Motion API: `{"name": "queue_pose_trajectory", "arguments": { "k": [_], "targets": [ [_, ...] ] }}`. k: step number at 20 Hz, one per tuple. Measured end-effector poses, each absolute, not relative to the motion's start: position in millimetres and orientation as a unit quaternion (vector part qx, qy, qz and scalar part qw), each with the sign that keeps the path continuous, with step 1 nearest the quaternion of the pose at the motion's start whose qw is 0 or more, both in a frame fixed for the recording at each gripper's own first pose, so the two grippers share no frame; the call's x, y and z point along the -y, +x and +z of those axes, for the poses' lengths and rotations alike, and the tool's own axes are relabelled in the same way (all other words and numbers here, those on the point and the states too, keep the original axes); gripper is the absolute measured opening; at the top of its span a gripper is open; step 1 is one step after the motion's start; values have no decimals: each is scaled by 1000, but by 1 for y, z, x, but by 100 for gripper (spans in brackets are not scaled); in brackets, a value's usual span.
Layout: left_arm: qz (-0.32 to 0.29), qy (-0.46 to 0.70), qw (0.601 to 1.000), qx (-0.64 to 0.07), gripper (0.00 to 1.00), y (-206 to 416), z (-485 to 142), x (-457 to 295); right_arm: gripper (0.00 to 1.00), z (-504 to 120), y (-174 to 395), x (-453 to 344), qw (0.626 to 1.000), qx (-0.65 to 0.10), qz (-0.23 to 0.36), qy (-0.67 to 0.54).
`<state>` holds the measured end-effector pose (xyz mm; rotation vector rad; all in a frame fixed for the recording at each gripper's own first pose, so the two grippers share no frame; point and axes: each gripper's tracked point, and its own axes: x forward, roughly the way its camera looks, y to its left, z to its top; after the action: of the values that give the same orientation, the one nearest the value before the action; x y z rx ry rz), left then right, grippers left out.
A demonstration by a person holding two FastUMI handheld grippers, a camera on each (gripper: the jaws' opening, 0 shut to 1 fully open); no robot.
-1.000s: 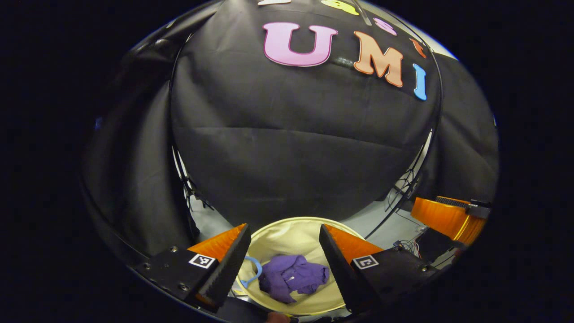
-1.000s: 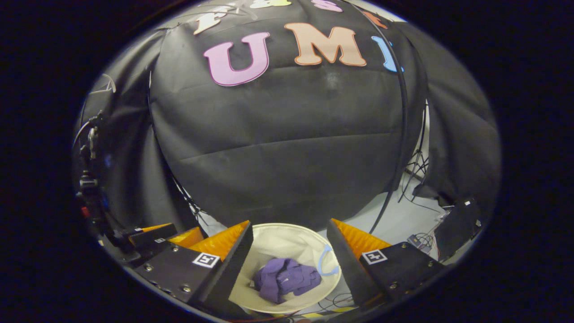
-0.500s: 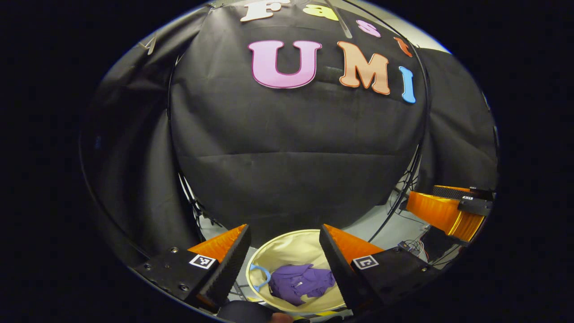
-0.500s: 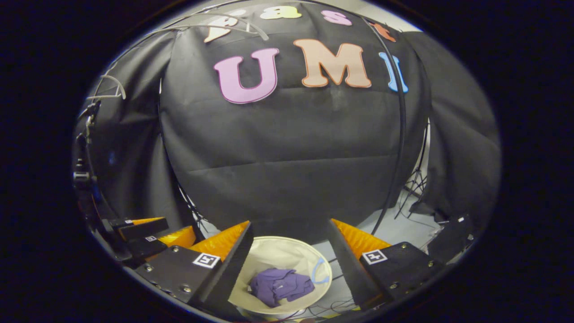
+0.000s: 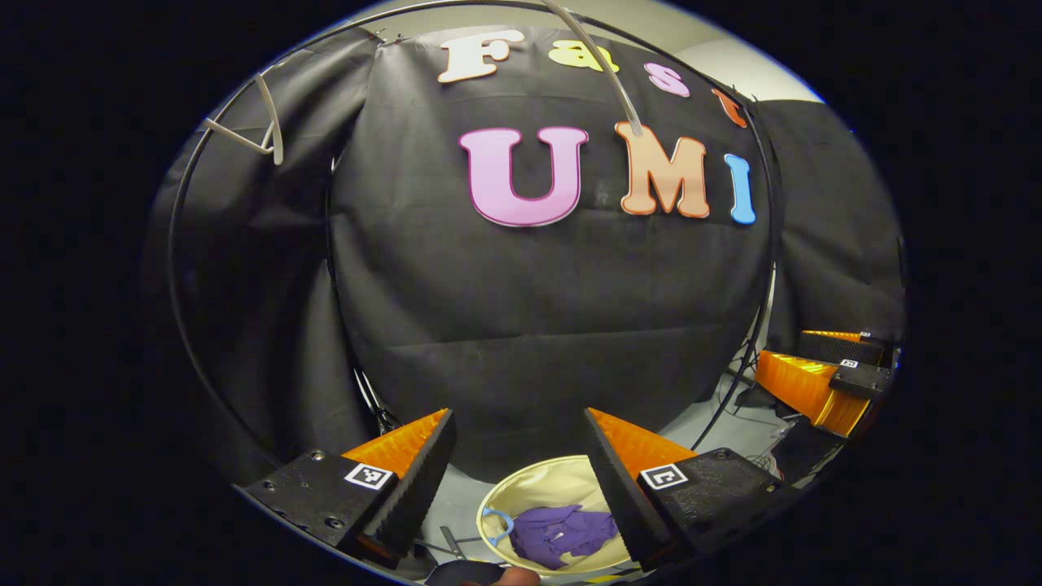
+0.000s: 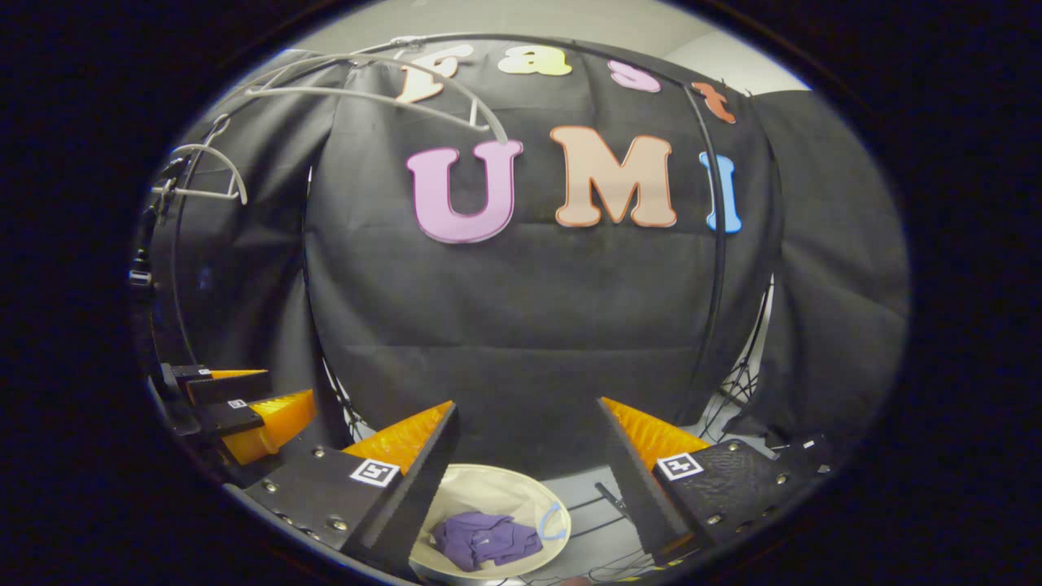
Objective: Grasp the clothes on the hanger with both hands and then place them into the laundry hamper below.
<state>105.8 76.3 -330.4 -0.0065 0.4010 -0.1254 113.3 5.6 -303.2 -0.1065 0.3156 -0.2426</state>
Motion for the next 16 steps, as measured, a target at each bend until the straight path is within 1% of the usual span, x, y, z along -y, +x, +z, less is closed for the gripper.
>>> {"name": "queue_pose_trajectory", "arguments": {
  "k": [1, 2, 3, 4, 5, 6, 7, 8, 9, 10, 11, 12, 13, 14, 15, 16],
  "targets": [
    [-63, -9, 978, -197, 91, 104, -321, -78, 99, -290, 115, -10, 981, -145, -118, -52],
    [-65, -15, 978, -196, 95, 102, -312, -79, 99, -276, 118, -13, 983, -135, -116, -52],
    [-67, -20, 979, -192, 95, 103, -303, -78, 99, -263, 120, -15, 984, -126, -115, -52],
    [-68, -21, 980, -185, 91, 104, -294, -78, 99, -252, 121, -19, 985, -117, -113, -53],
    [-62, -13, 982, -179, 90, 105, -285, -83, 99, -241, 123, -23, 986, -110, -111, -53],
    [-54, -4, 985, -167, 95, 106, -272, -90, 99, -231, 122, -29, 987, -103, -109, -54],
    [-51, 1, 986, -157, 95, 107, -260, -92, 99, -220, 121, -34, 988, -95, -105, -56],
    [-51, 0, 988, -147, 90, 107, -248, -93, 99, -212, 119, -40, 989, -90, -101, -57],
    [-49, -4, 989, -140, 90, 107, -237, -94, 99, -205, 118, -44, 990, -88, -96, -58],
    [-38, -8, 990, -134, 94, 105, -229, -98, 99, -198, 115, -49, 990, -86, -92, -59],
    [-35, -10, 991, -128, 90, 104, -220, -100, 99, -192, 113, -52, 990, -85, -91, -63],
    [-35, -11, 991, -126, 95, 102, -211, -101, 100, -188, 110, -56, 990, -86, -88, -66],
    [-33, -10, 992, -122, 90, 99, -199, -104, 100, -182, 109, -60, 990, -85, -84, -69],
    [-29, -5, 992, -123, 95, 98, -190, -106, 100, -178, 108, -64, 991, -85, -80, -72],
    [-27, 0, 992, -123, 90, 97, -182, -107, 93, -173, 106, -68, 990, -86, -77, -77],
    [-29, 1, 992, -121, 90, 94, -173, -105, 93, -169, 103, -71, 990, -90, -75, -85]
  ]
}}
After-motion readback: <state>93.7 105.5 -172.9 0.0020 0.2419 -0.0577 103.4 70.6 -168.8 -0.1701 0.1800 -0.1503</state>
